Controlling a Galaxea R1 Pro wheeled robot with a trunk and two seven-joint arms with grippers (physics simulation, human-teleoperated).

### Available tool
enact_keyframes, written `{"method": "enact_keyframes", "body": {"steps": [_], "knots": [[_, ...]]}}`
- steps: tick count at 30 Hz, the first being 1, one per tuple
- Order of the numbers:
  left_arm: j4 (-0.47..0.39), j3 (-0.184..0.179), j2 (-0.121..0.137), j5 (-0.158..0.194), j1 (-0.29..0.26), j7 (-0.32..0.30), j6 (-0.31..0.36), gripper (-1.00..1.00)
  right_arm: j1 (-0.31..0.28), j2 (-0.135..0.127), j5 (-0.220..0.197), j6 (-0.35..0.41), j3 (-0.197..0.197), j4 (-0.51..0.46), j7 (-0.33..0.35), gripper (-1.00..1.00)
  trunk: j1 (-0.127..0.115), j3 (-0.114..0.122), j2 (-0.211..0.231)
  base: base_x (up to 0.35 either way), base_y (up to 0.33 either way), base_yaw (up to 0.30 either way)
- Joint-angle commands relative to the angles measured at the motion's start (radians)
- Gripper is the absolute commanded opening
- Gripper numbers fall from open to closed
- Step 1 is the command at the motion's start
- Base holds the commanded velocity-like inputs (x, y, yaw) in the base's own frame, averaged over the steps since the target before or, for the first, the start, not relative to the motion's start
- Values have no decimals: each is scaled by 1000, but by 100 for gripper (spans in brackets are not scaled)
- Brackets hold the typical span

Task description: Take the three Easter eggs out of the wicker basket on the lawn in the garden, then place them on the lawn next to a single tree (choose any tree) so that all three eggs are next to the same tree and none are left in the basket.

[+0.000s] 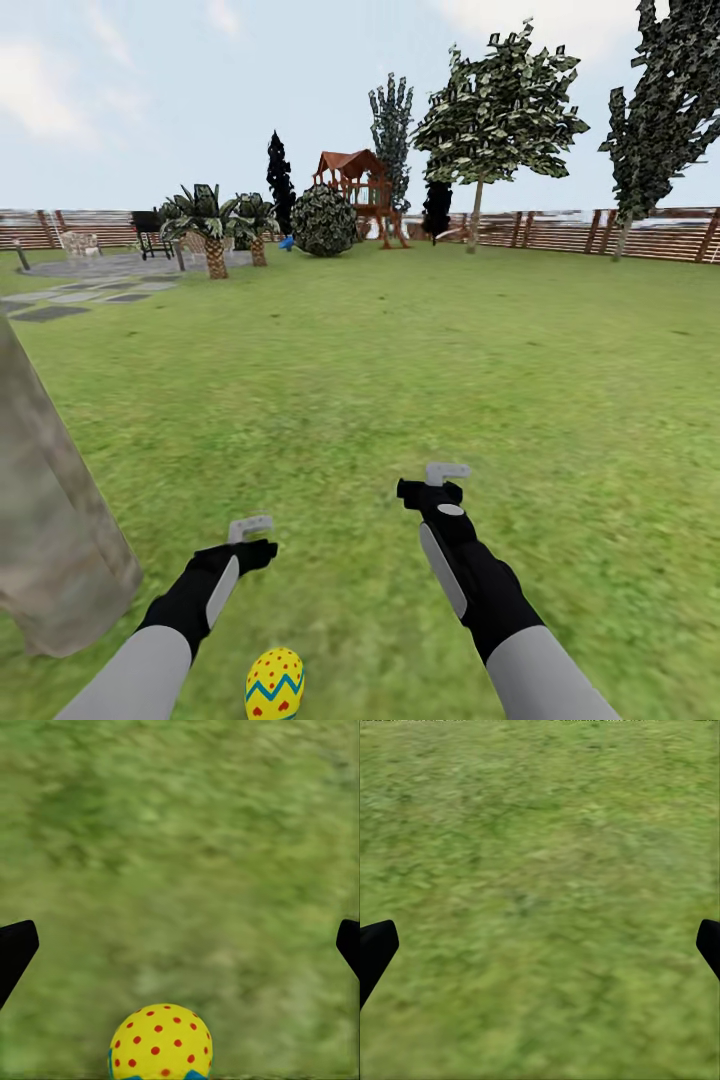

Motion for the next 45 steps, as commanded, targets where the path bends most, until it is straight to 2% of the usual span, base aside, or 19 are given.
{"method": "enact_keyframes", "body": {"steps": [1,8,11,14,20,25,36,45], "knots": [[10,5,-1,2,0,1,6,100,-1,-1,-10,3,3,-1,-9,100,-4,2,7,0,0,0],[94,8,2,6,2,-2,5,100,-1,-1,-10,4,-1,0,-9,100,-31,24,56,0,0,0],[126,8,4,11,31,-1,-3,100,-1,-1,-10,4,-1,-1,-9,100,-42,34,77,0,0,0],[134,9,5,12,69,0,-7,100,-1,-1,-10,3,-1,-1,-9,100,-54,43,98,0,0,0],[136,9,5,11,109,0,-11,100,-1,-1,-10,3,-1,-1,-9,100,-77,62,140,0,0,0],[142,9,6,12,118,2,-37,100,-1,-1,-10,4,-1,0,-9,100,-96,77,175,0,0,0],[142,10,6,13,138,3,-45,100,-1,-1,-10,3,3,0,-9,100,-138,112,252,0,0,9],[147,9,7,10,150,3,-68,100,-1,-1,-10,3,2,0,-9,100,-173,140,315,0,0,203]]}}
